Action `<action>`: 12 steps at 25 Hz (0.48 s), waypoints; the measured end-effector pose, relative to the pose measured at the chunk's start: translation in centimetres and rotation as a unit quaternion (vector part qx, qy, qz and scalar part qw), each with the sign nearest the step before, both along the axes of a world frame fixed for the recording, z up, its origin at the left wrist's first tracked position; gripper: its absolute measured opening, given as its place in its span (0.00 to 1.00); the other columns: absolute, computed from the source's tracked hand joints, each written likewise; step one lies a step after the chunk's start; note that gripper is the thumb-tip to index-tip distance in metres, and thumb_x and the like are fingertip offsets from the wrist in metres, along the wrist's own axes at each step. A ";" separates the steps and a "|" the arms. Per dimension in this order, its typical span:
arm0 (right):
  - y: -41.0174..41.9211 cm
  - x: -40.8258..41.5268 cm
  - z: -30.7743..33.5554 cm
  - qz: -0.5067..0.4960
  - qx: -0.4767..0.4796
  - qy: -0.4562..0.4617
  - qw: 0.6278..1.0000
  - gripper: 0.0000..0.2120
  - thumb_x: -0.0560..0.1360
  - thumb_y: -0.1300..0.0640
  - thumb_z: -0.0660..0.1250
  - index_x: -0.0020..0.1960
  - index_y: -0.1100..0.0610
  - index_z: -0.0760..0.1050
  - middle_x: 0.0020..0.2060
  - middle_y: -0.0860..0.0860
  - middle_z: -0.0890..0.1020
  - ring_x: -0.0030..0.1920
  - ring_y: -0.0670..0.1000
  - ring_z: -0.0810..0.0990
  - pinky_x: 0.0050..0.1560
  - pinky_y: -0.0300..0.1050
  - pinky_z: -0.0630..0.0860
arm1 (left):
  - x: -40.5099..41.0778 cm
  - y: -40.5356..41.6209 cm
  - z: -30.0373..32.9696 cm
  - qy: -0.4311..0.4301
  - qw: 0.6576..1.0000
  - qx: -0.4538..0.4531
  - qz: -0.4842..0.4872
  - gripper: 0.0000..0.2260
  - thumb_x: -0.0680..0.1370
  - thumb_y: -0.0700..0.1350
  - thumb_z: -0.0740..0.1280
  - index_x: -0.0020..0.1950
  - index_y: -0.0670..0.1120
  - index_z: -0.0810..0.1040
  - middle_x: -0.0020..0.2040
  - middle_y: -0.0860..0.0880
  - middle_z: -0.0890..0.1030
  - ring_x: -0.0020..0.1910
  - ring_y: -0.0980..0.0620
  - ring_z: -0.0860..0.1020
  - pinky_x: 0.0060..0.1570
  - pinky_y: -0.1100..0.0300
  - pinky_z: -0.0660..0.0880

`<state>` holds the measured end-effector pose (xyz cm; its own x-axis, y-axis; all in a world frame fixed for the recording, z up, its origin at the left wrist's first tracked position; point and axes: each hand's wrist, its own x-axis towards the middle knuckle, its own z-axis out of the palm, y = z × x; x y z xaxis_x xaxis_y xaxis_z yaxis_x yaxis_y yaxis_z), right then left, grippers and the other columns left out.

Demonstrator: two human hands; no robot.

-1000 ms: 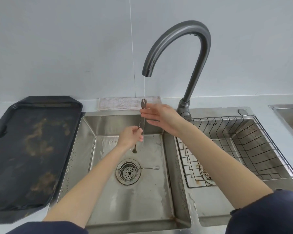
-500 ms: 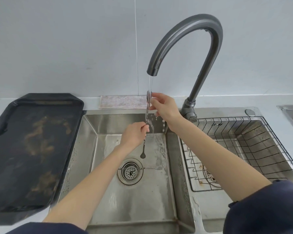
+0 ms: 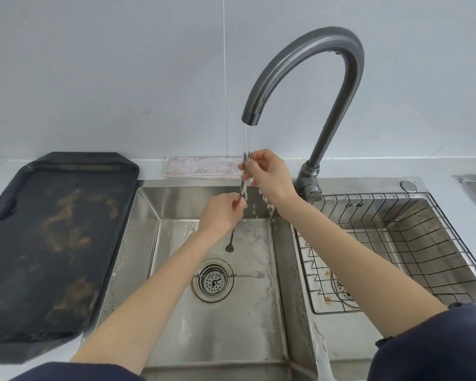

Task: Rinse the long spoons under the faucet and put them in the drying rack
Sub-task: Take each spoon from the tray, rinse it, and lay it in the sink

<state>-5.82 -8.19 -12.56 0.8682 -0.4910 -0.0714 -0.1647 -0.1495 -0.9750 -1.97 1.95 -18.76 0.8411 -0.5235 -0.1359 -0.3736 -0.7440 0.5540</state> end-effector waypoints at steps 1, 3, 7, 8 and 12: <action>0.0 -0.1 0.0 0.001 0.001 -0.006 1.000 0.09 0.78 0.65 0.59 0.41 0.54 0.69 0.40 0.52 0.80 0.31 0.44 0.77 0.31 0.32 0.71 | 0.1 -0.1 0.4 -0.007 1.000 -0.012 0.020 0.19 0.78 0.48 0.60 0.26 0.51 0.67 0.25 0.53 0.70 0.30 0.49 0.70 0.25 0.60 0.61; 0.0 -0.3 -0.1 -0.003 -0.004 -0.017 1.000 0.10 0.77 0.66 0.61 0.40 0.53 0.69 0.37 0.51 0.79 0.31 0.44 0.77 0.32 0.33 0.72 | 0.4 -0.4 1.2 -0.014 0.999 -0.033 0.040 0.18 0.77 0.49 0.62 0.26 0.50 0.68 0.23 0.54 0.69 0.27 0.52 0.69 0.24 0.61 0.60; -0.5 0.1 0.5 0.025 -0.041 -0.025 0.999 0.06 0.74 0.64 0.66 0.50 0.56 0.76 0.33 0.45 0.76 0.32 0.43 0.78 0.38 0.37 0.75 | 0.4 -1.2 2.4 0.000 0.999 -0.048 0.018 0.17 0.79 0.50 0.57 0.39 0.44 0.81 0.36 0.49 0.82 0.36 0.50 0.74 0.29 0.63 0.63; -0.5 0.2 0.6 0.031 -0.052 -0.026 0.998 0.05 0.74 0.63 0.67 0.48 0.55 0.76 0.32 0.45 0.76 0.31 0.42 0.78 0.40 0.39 0.75 | 0.4 -1.3 2.5 0.013 0.998 -0.057 0.012 0.17 0.79 0.49 0.57 0.41 0.43 0.81 0.40 0.49 0.84 0.39 0.49 0.76 0.30 0.63 0.64; -0.4 0.2 0.6 -0.006 -0.068 -0.020 0.997 0.04 0.72 0.57 0.70 0.38 0.52 0.78 0.25 0.44 0.77 0.23 0.37 0.76 0.36 0.30 0.74 | 0.4 -1.6 3.2 0.023 0.998 -0.061 0.002 0.14 0.78 0.45 0.58 0.38 0.42 0.78 0.33 0.45 0.79 0.46 0.40 0.78 0.32 0.59 0.63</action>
<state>-5.58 -8.63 -11.97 0.8627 -0.5046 0.0318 -0.1282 -0.2791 -0.9517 -1.56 0.32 -15.56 0.8370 -0.5360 -0.1103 -0.3431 -0.6710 0.6573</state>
